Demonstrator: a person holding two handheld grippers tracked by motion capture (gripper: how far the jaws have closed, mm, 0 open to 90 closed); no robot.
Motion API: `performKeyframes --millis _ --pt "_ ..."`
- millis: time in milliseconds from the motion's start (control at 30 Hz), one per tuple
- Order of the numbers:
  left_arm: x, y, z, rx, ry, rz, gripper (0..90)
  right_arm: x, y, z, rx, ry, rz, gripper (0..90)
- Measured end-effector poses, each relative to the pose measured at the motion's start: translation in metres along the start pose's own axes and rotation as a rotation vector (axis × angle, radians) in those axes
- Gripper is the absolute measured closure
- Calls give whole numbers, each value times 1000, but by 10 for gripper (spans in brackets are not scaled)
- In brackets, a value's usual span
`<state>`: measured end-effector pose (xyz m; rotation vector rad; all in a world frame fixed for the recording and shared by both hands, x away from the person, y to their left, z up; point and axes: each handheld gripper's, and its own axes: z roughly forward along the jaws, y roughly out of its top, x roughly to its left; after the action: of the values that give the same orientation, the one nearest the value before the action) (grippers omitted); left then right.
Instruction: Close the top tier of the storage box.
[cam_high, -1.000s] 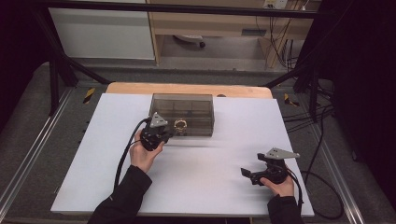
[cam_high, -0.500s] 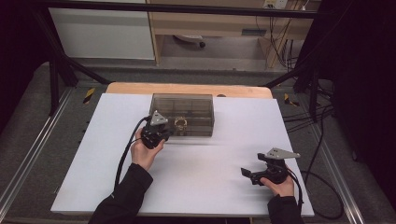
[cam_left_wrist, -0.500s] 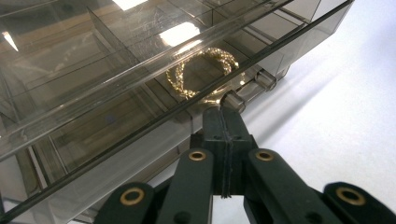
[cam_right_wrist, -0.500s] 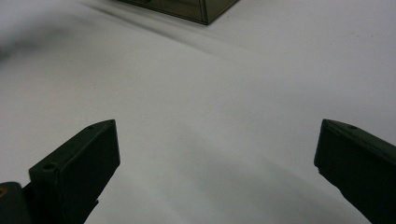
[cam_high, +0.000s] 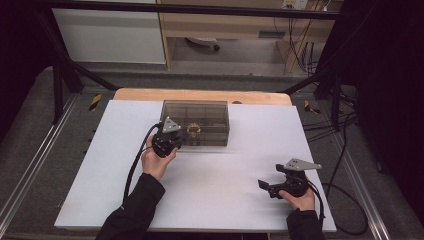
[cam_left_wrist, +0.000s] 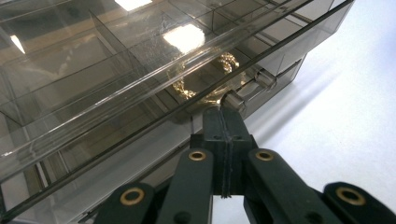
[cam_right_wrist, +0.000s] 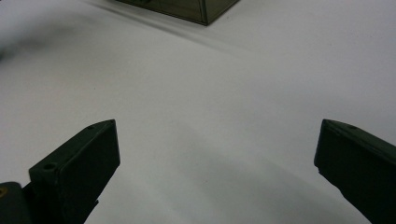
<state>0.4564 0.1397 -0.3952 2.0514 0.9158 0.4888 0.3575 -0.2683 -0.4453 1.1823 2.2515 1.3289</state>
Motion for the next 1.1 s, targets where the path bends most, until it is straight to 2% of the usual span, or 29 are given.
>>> performKeyframes --millis 300,967,1100 --pt "1 1 2 -2 11 5 894 0 0 0 0 0 0 9" --pt "6 2 8 -30 19 -18 894 0 0 0 0 0 0 9" --pt "5 2 9 -33 24 -9 894 0 0 0 -1 2 1 9"
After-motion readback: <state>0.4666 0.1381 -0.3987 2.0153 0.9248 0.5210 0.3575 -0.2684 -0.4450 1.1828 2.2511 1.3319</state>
